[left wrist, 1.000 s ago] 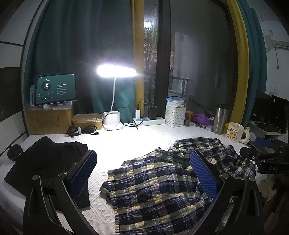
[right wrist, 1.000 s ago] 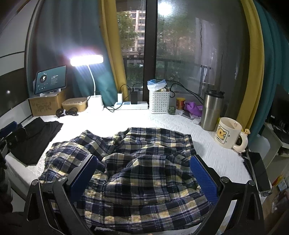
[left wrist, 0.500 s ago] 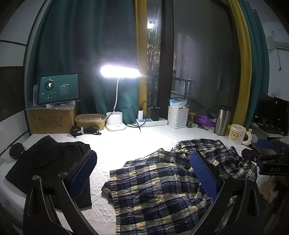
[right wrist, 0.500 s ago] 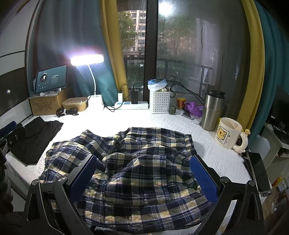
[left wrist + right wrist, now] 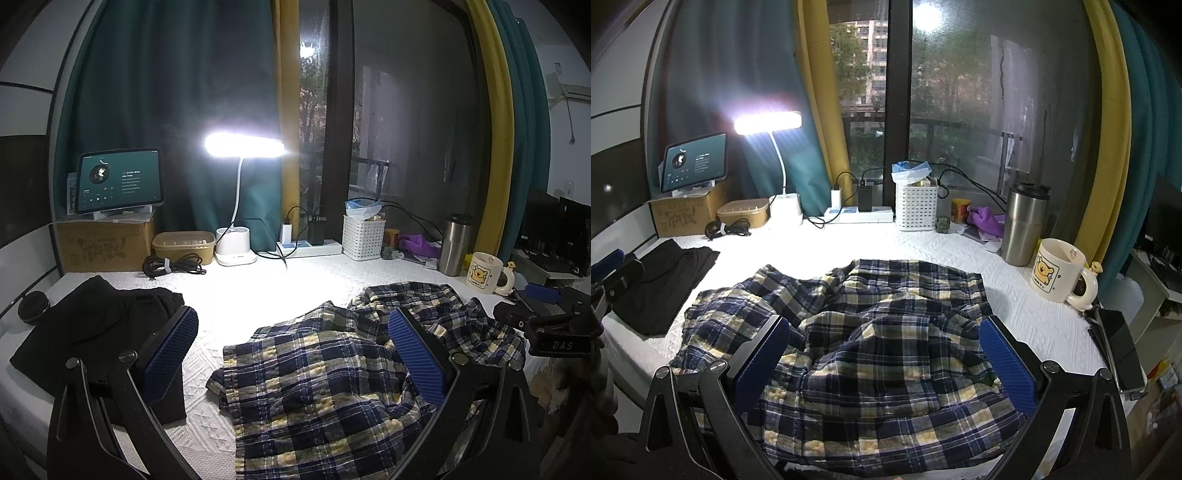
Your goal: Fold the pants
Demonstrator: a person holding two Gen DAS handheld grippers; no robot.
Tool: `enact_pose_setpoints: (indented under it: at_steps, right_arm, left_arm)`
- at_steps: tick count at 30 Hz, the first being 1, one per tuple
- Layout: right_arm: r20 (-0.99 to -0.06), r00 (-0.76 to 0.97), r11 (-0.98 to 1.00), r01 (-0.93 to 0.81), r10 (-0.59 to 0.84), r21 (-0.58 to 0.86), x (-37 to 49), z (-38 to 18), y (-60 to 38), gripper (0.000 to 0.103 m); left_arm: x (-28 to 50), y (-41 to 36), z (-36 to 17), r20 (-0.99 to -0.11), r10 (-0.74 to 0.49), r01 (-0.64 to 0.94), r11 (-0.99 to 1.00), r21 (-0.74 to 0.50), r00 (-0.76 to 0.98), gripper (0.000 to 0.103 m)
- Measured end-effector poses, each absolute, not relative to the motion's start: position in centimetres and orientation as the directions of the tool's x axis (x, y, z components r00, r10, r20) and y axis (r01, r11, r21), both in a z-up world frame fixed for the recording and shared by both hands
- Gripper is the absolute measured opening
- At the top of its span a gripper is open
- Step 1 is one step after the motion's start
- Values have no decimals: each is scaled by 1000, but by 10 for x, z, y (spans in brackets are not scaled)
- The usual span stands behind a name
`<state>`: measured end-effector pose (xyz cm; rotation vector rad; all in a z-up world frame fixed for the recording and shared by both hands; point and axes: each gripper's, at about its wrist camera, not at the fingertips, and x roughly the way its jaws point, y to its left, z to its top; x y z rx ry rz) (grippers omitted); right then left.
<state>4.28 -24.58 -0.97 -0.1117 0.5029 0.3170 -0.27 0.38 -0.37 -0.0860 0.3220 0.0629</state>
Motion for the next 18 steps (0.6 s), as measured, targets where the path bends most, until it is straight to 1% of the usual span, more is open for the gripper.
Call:
enact_pose_setpoints:
  at_steps: [18]
  right_arm:
    - [-495,826,945,-325,270,-27,43,-12,-246,103]
  left_arm:
    - [-3,3,-4,-318,50,-77,994,-72,947,102]
